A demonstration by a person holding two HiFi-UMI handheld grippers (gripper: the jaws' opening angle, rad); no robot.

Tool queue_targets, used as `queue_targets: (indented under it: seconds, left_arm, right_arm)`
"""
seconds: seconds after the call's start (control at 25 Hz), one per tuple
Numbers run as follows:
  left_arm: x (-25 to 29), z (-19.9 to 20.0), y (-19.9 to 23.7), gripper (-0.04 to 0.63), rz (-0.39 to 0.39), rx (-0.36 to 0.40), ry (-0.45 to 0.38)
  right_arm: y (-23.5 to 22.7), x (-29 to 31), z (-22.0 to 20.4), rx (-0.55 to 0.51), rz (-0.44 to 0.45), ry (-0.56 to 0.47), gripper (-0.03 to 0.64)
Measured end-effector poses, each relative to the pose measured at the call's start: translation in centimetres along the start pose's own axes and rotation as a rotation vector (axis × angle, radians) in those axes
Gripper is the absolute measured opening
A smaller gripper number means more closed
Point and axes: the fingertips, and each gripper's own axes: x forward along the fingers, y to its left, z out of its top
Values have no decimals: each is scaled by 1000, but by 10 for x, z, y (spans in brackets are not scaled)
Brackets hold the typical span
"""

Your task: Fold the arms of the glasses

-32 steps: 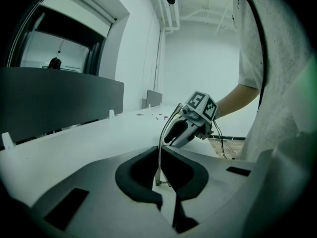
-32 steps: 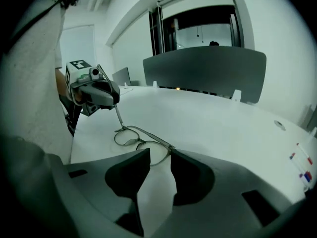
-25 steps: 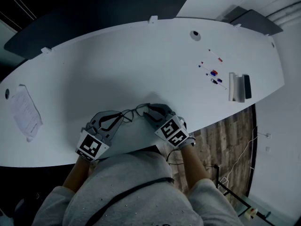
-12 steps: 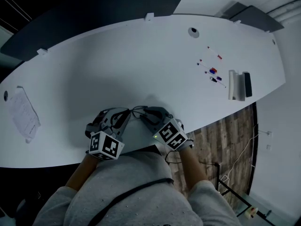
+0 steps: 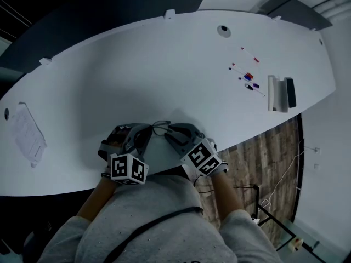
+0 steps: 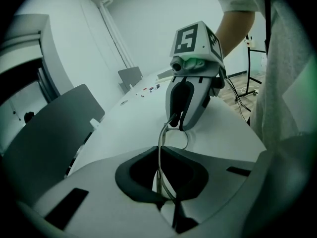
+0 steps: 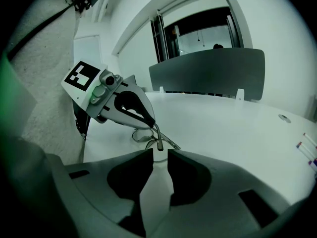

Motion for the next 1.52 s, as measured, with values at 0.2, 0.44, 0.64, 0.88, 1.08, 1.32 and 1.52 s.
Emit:
queue_targets:
  seconds: [0.2, 0.44, 0.64, 0.88, 1.08, 1.32, 1.52]
  left_arm:
    - [4, 0, -1, 26, -4, 46, 15]
    - [6, 1, -2, 26, -2, 83, 21]
    - [5, 4, -4, 26, 7, 122, 16]
    - [3, 5, -7, 28, -5, 145, -41]
    - [1, 5, -6, 35, -41, 87, -114]
    - [-3, 4, 0, 90, -68, 56, -170]
    - [-4, -1, -4, 179, -125, 57, -188]
  right_arm:
    - [-2, -13, 0, -18, -22, -16, 101]
    - [4, -27, 42, -121, -68, -138, 101]
    - [6, -6, 38, -249, -76, -32, 52]
    - [5, 0, 29, -285, -71, 17, 32]
    - [1, 3, 25, -277, -73, 31, 31]
    - [-1, 8, 23, -277, -76, 46, 31]
    - [-2, 12, 23, -268, -85, 44, 31]
